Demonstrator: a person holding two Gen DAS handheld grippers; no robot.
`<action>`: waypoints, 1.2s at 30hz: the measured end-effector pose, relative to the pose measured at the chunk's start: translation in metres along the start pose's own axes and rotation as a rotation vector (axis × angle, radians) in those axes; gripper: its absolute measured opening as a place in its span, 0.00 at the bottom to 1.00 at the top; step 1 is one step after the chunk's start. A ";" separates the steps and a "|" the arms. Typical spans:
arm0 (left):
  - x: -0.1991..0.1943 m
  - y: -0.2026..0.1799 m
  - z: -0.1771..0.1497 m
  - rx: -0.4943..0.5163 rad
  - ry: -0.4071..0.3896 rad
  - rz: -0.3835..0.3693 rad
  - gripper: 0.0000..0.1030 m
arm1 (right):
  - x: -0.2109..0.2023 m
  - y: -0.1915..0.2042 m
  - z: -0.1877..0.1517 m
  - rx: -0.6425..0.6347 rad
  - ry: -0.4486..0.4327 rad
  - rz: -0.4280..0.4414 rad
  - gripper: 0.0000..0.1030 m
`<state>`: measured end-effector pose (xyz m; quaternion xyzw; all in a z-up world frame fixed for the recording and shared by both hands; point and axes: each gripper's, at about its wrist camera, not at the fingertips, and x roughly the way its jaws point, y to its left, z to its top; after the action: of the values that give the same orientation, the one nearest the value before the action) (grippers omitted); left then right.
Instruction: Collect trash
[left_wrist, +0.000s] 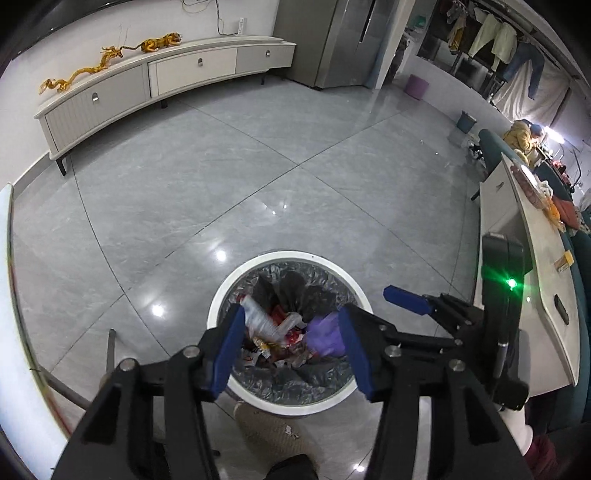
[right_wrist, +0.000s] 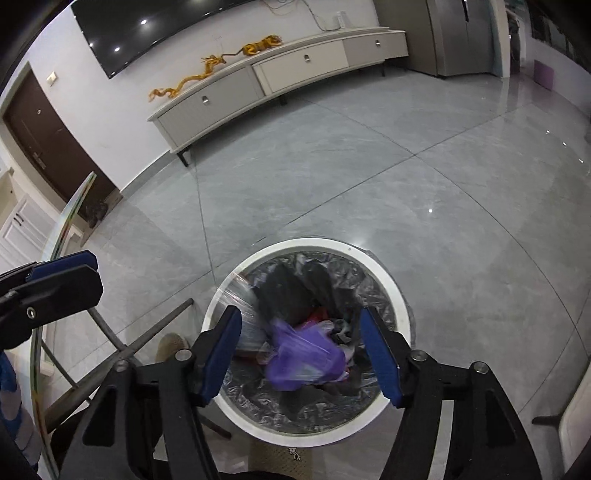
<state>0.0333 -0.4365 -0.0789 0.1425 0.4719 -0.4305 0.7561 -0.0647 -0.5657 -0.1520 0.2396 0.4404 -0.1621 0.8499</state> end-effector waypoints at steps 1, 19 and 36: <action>0.001 0.000 0.000 -0.002 0.001 -0.001 0.50 | -0.001 -0.003 -0.002 0.005 -0.001 0.000 0.64; -0.126 0.028 -0.064 -0.090 -0.279 0.248 0.50 | -0.075 0.073 -0.008 -0.104 -0.133 0.013 0.81; -0.260 0.090 -0.180 -0.262 -0.449 0.531 0.65 | -0.155 0.237 -0.066 -0.353 -0.293 0.090 0.99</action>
<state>-0.0500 -0.1376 0.0286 0.0642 0.2917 -0.1758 0.9380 -0.0803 -0.3222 0.0064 0.0804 0.3227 -0.0776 0.9399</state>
